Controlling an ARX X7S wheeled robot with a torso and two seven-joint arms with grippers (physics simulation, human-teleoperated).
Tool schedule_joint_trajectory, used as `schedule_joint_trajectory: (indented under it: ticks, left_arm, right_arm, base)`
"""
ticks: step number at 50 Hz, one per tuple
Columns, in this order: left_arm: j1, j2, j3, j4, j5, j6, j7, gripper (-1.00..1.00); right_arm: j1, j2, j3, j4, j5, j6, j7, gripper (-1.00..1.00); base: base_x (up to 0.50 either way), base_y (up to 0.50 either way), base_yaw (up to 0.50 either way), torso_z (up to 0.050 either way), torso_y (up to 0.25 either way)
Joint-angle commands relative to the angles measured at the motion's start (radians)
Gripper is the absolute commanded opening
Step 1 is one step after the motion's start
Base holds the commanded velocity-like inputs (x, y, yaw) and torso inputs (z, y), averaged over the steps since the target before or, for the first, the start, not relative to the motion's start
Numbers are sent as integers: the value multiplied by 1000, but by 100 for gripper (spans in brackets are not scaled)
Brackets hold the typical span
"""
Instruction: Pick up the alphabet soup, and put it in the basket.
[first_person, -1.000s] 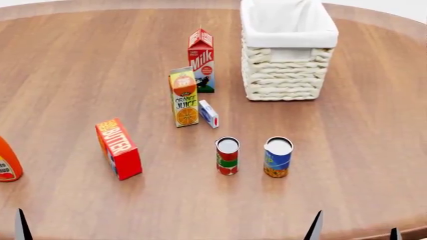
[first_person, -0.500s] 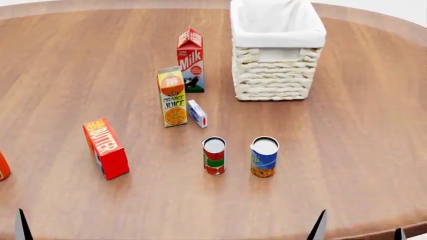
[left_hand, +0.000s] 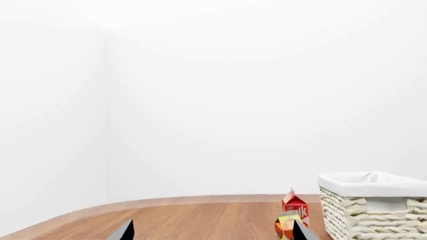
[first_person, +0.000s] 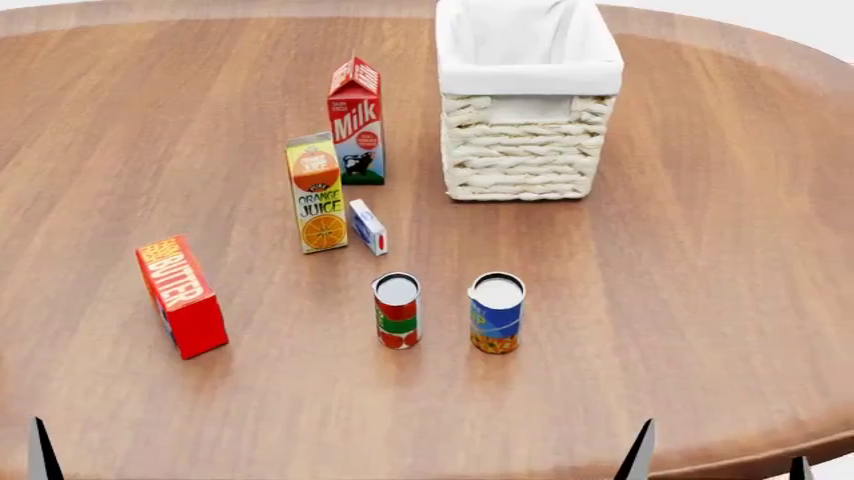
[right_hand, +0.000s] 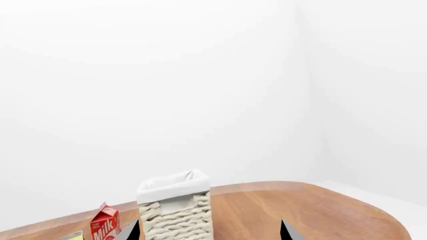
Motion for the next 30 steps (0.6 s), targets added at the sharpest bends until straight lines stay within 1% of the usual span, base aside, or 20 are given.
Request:
schedule_joint_trajectory:
  ticks: [1, 18, 30]
  left_arm:
    - [1, -4, 4, 1, 0, 1, -6, 100]
    - [-2, -9, 10, -4, -1, 7, -13, 100]
    - [-6, -13, 14, -9, -4, 9, -18, 100]
  right_arm:
    - [-2, 4, -4, -3, -2, 0, 6, 100]
    - [-2, 8, -13, 0, -8, -17, 9, 100]
    - [-1, 12, -20, 4, -14, -25, 10, 100]
  base:
    - [0, -117, 0, 0, 0]
    - [2, -120, 0, 0, 0]
    - [172, -196, 0, 0, 0]
